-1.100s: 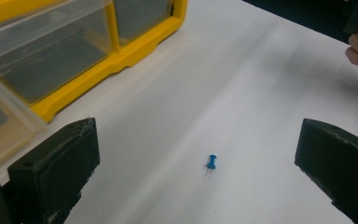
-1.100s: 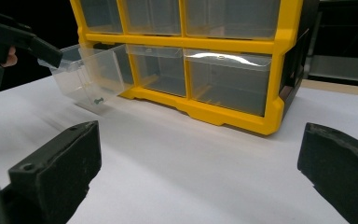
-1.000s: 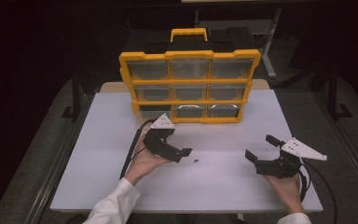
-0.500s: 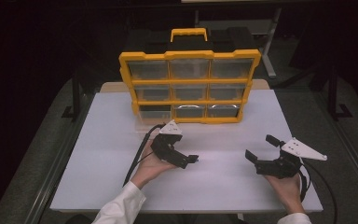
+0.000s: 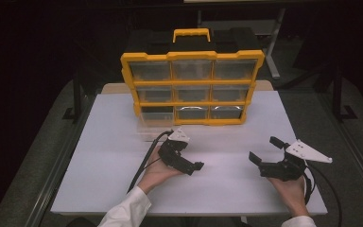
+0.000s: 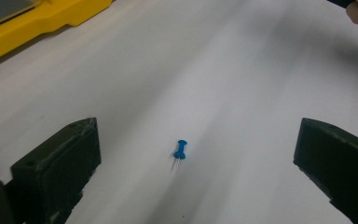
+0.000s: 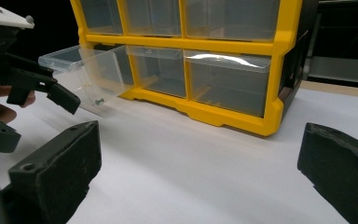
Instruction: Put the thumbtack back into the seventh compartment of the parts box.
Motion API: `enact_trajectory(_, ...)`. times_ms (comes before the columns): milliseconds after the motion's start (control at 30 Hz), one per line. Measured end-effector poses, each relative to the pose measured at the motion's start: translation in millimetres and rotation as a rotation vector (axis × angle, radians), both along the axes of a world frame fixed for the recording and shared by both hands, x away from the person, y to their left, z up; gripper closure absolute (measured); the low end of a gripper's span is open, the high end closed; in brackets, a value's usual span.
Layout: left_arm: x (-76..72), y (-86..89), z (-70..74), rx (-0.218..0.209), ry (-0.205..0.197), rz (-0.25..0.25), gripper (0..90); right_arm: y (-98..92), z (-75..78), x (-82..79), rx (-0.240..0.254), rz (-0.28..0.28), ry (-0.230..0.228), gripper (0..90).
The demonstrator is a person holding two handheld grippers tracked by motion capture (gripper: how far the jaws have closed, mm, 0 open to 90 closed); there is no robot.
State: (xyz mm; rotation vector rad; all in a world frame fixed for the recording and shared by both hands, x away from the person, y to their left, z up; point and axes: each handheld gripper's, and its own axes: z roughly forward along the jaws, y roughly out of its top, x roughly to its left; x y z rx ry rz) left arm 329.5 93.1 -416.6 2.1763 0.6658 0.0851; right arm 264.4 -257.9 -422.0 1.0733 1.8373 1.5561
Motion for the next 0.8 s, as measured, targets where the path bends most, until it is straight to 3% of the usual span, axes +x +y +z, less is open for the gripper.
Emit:
enact_trajectory(233, 2.9, -4.3, -12.8, 0.019, 0.000, -0.005, 7.0, 0.3, -0.7, 0.4, 0.000, 0.002, 0.005, 0.0)
enact_trajectory(667, 3.1, -11.8, -24.3, 0.061, -0.010, -0.013, 34.2, -0.9, -1.2, 0.0, 0.001, 0.000, 0.008, 0.0)
enact_trajectory(800, 2.4, -14.4, -26.9, 0.099, -0.025, -0.026, 38.6, -1.1, -1.3, 0.1, 0.000, 0.000, 0.007, 0.0)
